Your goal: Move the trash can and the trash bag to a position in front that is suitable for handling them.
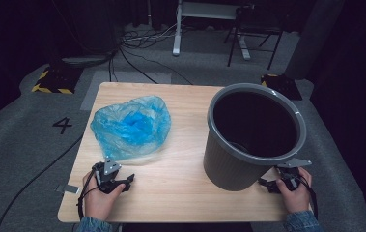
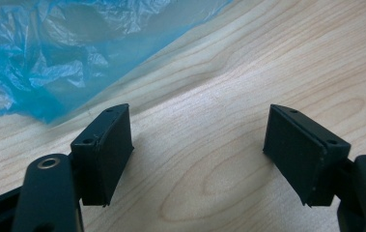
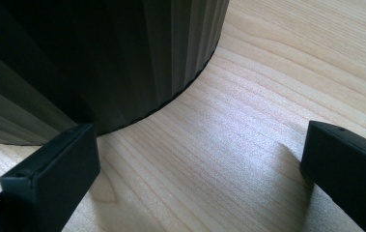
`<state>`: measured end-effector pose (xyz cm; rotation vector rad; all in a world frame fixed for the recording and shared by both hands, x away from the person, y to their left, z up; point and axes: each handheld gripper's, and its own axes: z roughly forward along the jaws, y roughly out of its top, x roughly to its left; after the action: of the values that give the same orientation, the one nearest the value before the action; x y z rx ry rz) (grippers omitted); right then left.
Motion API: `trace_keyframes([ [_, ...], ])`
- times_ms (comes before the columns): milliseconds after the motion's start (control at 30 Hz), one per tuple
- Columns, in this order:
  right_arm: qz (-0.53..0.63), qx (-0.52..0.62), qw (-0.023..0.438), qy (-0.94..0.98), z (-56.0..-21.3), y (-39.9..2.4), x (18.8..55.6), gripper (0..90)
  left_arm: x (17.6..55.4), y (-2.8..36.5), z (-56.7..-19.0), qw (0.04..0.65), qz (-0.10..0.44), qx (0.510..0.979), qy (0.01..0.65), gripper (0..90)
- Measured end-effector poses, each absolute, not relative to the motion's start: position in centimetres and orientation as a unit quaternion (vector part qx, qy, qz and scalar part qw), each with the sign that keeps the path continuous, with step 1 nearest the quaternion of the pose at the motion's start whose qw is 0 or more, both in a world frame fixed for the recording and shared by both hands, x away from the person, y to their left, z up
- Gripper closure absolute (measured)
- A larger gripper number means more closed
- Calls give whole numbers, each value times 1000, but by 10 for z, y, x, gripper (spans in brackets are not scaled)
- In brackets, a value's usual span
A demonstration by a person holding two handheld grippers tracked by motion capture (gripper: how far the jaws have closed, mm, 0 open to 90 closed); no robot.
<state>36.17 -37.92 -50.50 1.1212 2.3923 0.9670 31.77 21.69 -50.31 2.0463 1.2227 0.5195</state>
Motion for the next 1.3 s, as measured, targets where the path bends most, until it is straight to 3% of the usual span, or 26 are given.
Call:
trace_keyframes([
  [467, 339, 393, 163, 839, -505, -379, 362, 0, 337, 214, -469, 378, 228, 774, 455, 243],
  [667, 339, 392, 163, 840, -505, -379, 361, 0, 376, 217, -458, 388, 257, 761, 452, 274],
  [833, 341, 392, 160, 839, -505, -380, 362, 11, 400, 218, -464, 382, 246, 761, 464, 298],
  [867, 342, 386, 158, 842, -504, -380, 363, 54, 406, 216, -465, 396, 243, 751, 469, 306],
  [933, 337, 376, 159, 849, -496, -383, 363, 314, 409, 209, -462, 404, 247, 750, 462, 310],
  [967, 335, 380, 169, 845, -491, -385, 362, 267, 409, 209, -462, 404, 247, 750, 462, 310],
  [1000, 339, 393, 185, 835, -487, -387, 363, 162, 411, 205, -461, 401, 251, 753, 457, 307],
  [1067, 353, 415, 193, 816, -480, -392, 367, 223, 418, 197, -464, 381, 255, 765, 452, 301],
  [1300, 411, 446, 173, 776, -477, -401, 392, 229, 429, 199, -481, 350, 240, 774, 471, 305],
])
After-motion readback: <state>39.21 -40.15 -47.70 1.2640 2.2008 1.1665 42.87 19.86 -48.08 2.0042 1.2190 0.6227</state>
